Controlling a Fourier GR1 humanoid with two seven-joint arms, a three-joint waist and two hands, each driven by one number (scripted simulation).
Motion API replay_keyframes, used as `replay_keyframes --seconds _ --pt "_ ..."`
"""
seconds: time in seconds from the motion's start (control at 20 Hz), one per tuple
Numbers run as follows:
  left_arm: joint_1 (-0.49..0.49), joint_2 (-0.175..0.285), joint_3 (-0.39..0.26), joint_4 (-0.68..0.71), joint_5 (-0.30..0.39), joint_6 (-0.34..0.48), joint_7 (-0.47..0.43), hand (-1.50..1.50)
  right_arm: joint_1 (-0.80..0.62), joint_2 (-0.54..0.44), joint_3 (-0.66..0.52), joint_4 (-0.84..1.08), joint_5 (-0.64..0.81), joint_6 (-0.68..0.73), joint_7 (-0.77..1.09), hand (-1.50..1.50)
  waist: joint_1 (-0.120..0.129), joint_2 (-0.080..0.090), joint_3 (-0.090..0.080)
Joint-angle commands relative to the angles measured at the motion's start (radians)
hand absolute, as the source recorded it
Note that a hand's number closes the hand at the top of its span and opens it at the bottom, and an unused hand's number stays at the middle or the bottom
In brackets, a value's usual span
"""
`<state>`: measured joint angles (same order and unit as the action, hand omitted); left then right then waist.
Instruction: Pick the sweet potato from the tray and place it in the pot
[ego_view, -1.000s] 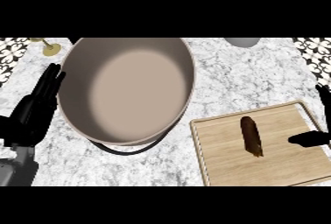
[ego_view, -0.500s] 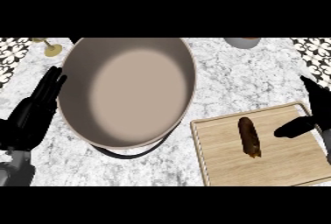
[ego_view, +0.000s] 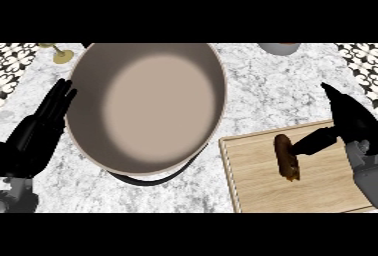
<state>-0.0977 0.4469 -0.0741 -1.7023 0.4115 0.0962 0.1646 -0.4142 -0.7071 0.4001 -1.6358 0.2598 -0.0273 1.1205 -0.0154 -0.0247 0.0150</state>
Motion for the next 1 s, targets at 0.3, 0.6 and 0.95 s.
replay_keyframes --seconds 0.3,0.6,0.95 --pt "0.054 -0.100 -0.145 0.018 0.037 -0.063 0.080 0.00 0.009 0.101 0.084 0.028 0.086 0.003 0.193 -1.50 -0.003 0.027 -0.018" --pt "0.081 -0.094 -0.136 0.033 0.023 -0.077 0.078 0.00 0.019 0.078 0.101 0.059 0.144 0.046 0.217 -1.50 -0.018 0.027 -0.020" --pt "0.060 -0.115 -0.136 0.027 -0.002 -0.057 0.092 0.00 0.060 0.106 0.096 0.075 0.174 0.043 0.187 -1.50 -0.028 0.028 -0.018"
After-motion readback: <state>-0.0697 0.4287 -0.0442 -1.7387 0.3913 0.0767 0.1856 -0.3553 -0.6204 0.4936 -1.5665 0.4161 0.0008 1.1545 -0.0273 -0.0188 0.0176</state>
